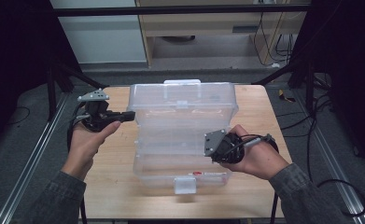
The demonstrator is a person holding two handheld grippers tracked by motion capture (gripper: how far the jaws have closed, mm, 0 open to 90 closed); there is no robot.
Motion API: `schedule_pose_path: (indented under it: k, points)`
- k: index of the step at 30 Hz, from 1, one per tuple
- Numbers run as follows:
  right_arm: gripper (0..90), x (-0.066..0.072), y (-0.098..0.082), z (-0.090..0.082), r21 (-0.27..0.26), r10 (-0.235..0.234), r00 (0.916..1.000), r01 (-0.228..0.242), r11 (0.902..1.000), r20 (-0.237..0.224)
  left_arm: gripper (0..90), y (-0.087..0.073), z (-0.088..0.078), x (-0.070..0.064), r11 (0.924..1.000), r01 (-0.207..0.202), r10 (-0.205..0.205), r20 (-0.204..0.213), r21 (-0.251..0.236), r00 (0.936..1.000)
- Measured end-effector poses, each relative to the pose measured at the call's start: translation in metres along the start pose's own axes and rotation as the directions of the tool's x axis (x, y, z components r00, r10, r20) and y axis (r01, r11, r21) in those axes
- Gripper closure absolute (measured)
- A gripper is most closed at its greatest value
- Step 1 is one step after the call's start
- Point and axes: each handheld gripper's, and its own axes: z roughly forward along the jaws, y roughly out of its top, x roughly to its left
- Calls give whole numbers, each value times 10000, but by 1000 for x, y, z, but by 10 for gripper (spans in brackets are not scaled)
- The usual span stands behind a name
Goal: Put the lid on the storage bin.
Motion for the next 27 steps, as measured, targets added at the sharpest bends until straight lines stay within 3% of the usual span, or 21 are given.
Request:
schedule_pose_path:
  k: [9,12,16,21,25,26,27]
  points:
    - [709,11,-6,1,-423,303,9992,-293,9987,246,900,-17,-5,-5,10000,48,-47,251,-40,9997]
    - [716,15,-9,1,-532,394,9990,-384,9978,188,900,-22,-6,-8,10000,16,-16,331,2,9995]
    - [664,18,-13,-1,-822,782,9965,-756,9937,288,900,-29,-7,-12,10000,-32,33,329,-17,9995]
    - [523,25,-25,-13,-1540,1726,9836,-1630,9745,517,900,-38,-8,-15,9999,-126,121,497,92,9987]
    - [444,27,-39,-22,-1653,2462,9665,-2317,9586,731,900,-44,-8,-18,9998,-163,156,541,129,9984]
    - [444,27,-39,-22,-1653,2462,9665,-2317,9586,731,900,-46,-8,-19,9997,-188,178,584,161,9981]
    - [437,28,-45,-25,-1681,2695,9597,-2536,9526,791,900,-48,-8,-20,9995,-243,232,575,187,9981]
